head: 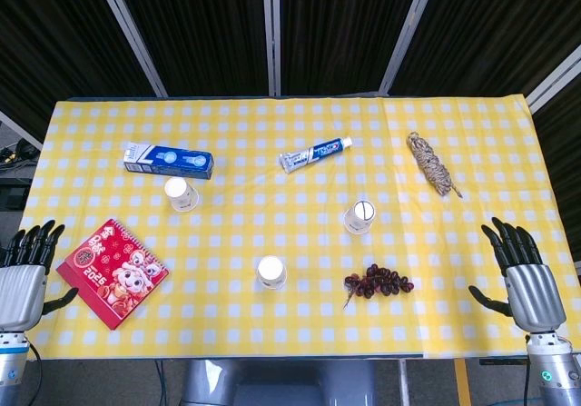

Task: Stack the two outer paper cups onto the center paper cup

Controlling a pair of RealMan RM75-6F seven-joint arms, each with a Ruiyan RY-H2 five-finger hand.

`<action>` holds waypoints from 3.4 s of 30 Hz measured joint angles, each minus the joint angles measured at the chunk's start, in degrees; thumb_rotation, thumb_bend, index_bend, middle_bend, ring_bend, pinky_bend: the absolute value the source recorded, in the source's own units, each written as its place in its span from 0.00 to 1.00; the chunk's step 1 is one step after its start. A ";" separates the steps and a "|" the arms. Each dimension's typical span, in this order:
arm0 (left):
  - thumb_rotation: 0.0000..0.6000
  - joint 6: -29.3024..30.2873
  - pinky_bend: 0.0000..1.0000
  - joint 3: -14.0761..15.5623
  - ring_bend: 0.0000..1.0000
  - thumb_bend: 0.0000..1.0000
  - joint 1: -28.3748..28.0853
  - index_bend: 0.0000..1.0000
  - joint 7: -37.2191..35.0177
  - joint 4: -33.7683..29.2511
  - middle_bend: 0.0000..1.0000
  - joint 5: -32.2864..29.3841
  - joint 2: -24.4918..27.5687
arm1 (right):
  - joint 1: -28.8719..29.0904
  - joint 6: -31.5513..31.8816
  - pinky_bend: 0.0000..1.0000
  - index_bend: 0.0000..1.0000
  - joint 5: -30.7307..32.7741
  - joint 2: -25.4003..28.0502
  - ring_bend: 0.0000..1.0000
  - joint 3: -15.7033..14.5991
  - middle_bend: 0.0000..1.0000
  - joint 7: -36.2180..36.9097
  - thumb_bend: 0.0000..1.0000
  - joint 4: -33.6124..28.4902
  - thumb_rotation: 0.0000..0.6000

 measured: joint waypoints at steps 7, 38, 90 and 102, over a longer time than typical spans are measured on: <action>1.00 0.00 0.00 0.22 0.00 0.04 0.02 0.00 0.52 -0.31 0.00 0.23 0.18 | -0.13 0.26 0.00 0.00 0.01 0.37 0.00 0.05 0.00 1.14 0.06 -0.10 1.00; 1.00 -31.53 0.18 -11.40 0.02 0.07 -23.99 0.14 9.50 3.63 0.00 -17.28 0.21 | 0.43 -1.28 0.00 0.10 2.72 1.16 0.00 1.38 0.00 6.28 0.06 1.28 1.00; 1.00 -32.10 0.48 -10.57 0.34 0.31 -44.10 0.64 13.13 26.09 0.30 -29.79 -20.15 | 0.56 -4.02 0.00 0.13 7.18 2.71 0.00 3.38 0.00 12.45 0.06 2.97 1.00; 1.00 -26.94 0.47 -11.17 0.34 0.31 -43.00 0.64 11.75 2.77 0.29 -20.19 -9.92 | 0.42 -4.28 0.00 0.13 7.85 2.91 0.00 3.55 0.00 11.94 0.06 2.55 1.00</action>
